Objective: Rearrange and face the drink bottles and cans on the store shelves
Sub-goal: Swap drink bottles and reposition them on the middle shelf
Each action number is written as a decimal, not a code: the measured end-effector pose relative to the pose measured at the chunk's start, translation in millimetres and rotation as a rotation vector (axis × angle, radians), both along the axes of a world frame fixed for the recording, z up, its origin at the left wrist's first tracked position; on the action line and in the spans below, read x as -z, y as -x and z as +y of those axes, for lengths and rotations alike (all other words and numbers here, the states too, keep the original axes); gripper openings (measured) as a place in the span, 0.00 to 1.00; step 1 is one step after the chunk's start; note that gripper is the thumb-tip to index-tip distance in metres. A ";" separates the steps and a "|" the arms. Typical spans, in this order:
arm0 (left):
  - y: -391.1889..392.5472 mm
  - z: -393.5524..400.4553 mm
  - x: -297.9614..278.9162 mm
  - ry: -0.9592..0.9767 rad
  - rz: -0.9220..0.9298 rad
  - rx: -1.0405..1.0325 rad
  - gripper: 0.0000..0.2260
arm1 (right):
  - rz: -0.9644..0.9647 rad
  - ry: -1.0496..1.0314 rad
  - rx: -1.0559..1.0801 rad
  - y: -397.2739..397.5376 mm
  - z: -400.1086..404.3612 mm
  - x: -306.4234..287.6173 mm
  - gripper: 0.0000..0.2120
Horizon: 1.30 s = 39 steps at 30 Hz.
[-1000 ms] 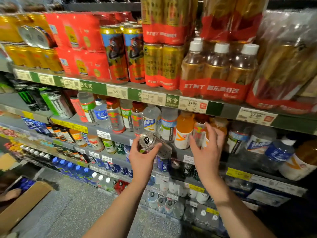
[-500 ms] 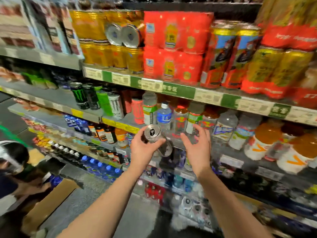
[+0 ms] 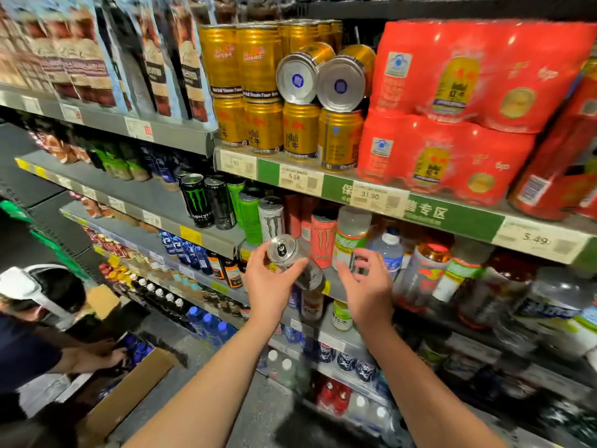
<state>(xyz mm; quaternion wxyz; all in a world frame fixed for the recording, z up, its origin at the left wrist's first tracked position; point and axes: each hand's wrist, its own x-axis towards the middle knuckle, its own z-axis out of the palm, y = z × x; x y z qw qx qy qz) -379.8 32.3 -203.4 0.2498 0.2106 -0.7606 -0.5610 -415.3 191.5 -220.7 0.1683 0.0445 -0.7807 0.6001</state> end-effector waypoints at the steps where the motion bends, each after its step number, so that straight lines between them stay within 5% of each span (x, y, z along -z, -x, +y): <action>1: 5.9 -3.7 -1.7 0.021 -0.006 -0.013 0.35 | 0.016 -0.001 0.039 8.1 -7.7 0.4 0.15; 17: 88.3 -31.5 3.0 0.065 0.065 0.121 0.27 | 0.002 -0.195 0.478 43.6 -45.1 -6.3 0.32; 20: 95.8 -35.9 6.1 0.154 0.068 0.268 0.09 | -0.033 -0.209 0.519 45.8 -49.8 -10.5 0.34; 23: 104.0 -37.3 10.1 0.251 0.080 0.264 0.04 | -0.085 -0.239 0.513 47.1 -53.5 -15.5 0.39; 28: 105.3 -36.9 12.6 0.188 0.087 0.255 0.19 | -0.174 -0.212 0.449 49.2 -54.2 -13.5 0.46; 33: 98.5 -33.9 8.3 0.270 0.145 0.214 0.17 | -0.192 -0.246 0.431 53.5 -53.4 -12.6 0.47; 36: 98.2 -30.4 4.3 0.290 0.084 0.198 0.18 | -0.256 -0.197 0.419 57.4 -49.5 -16.5 0.44; 39: 99.0 -27.7 3.5 0.276 0.013 0.181 0.31 | -0.238 -0.176 0.382 58.8 -42.4 -18.9 0.30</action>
